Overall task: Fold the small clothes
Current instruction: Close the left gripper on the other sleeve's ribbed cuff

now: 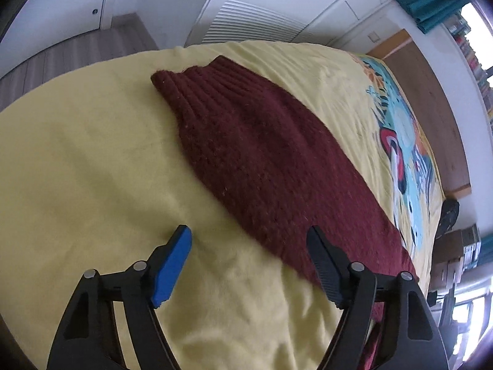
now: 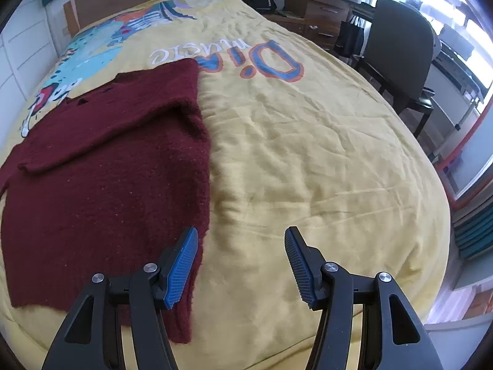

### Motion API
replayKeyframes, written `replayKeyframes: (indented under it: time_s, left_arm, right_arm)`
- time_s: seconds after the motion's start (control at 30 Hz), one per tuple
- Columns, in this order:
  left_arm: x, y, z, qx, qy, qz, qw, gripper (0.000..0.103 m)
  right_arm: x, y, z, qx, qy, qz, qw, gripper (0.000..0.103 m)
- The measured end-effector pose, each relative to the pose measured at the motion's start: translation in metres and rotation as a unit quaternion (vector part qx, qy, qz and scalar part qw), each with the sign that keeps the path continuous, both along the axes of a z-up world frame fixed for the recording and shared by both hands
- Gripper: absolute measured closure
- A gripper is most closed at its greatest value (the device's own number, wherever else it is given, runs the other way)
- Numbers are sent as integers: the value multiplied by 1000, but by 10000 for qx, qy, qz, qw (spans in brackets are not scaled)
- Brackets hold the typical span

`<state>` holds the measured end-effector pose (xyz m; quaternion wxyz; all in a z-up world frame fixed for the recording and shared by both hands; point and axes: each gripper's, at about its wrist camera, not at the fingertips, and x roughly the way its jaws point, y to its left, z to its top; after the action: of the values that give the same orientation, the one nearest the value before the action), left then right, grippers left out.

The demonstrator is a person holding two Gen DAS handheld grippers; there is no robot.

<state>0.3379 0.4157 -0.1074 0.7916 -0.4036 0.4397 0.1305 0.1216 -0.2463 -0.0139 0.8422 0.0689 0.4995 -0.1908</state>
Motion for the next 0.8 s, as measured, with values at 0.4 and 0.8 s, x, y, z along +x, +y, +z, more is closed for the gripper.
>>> replayKeyframes:
  time_s: [0.4,0.8]
  left_arm:
    - [15,37,-14,-612,-440,489,9960,49]
    - [18,44,3,-587,-353,388,9969,89]
  right_arm:
    - [3,-2,-12,1,168,-39,9999,43]
    - [-1,-11,-13,65,98,-85,9999,43]
